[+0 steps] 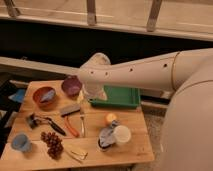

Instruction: Place fork in tray

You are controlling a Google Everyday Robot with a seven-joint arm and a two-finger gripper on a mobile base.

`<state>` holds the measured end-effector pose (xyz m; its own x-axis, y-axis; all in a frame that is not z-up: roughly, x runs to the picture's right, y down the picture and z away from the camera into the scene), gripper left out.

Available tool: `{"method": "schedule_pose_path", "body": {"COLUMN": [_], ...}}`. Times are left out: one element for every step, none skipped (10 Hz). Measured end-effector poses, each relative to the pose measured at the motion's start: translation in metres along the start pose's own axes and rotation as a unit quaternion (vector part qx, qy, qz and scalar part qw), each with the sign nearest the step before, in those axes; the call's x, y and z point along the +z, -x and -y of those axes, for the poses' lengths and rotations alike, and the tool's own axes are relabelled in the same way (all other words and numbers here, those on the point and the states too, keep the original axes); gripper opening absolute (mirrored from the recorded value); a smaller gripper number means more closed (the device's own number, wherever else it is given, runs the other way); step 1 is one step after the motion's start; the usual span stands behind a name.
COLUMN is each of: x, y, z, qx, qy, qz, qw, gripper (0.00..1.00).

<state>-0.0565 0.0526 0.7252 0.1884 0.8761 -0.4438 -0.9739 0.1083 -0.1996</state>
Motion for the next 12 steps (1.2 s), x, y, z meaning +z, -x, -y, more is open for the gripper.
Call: {"method": "schedule_pose_path", "body": {"x": [0.001,0.006,0.016,0.028,0.039,0.056,0.070,0.077,0.085,0.092,0.098,0.103], "y": [0.000,0.002,0.007,0.012,0.018,0.024,0.026,0.026,0.025,0.025,0.023,0.019], "z": [0.003,0.000,-0.010,-0.021,-0.029,-0.041,-0.046,-0.047,-0.048,-0.050,-0.050,-0.051], "qx": [-0.001,-0.007,-0.016,-0.024,-0.030,-0.038,-0.044,-0.046,-0.048,-0.050,-0.050,-0.050], "qy": [-0.002,-0.001,0.003,0.005,0.006,0.010,0.013,0.015,0.019,0.022,0.023,0.023], "qz": [-0.002,-0.006,-0.013,-0.022,-0.029,-0.038,-0.050,-0.057,-0.066,-0.072,-0.078,-0.085], "qw": [1.0000,1.0000,0.9998,0.9995,0.9991,0.9985,0.9977,0.9972,0.9965,0.9959,0.9954,0.9949], "gripper": [0.80,0.80,0.80,0.80,0.80,0.80,0.80,0.80,0.80,0.80,0.80,0.80]}}
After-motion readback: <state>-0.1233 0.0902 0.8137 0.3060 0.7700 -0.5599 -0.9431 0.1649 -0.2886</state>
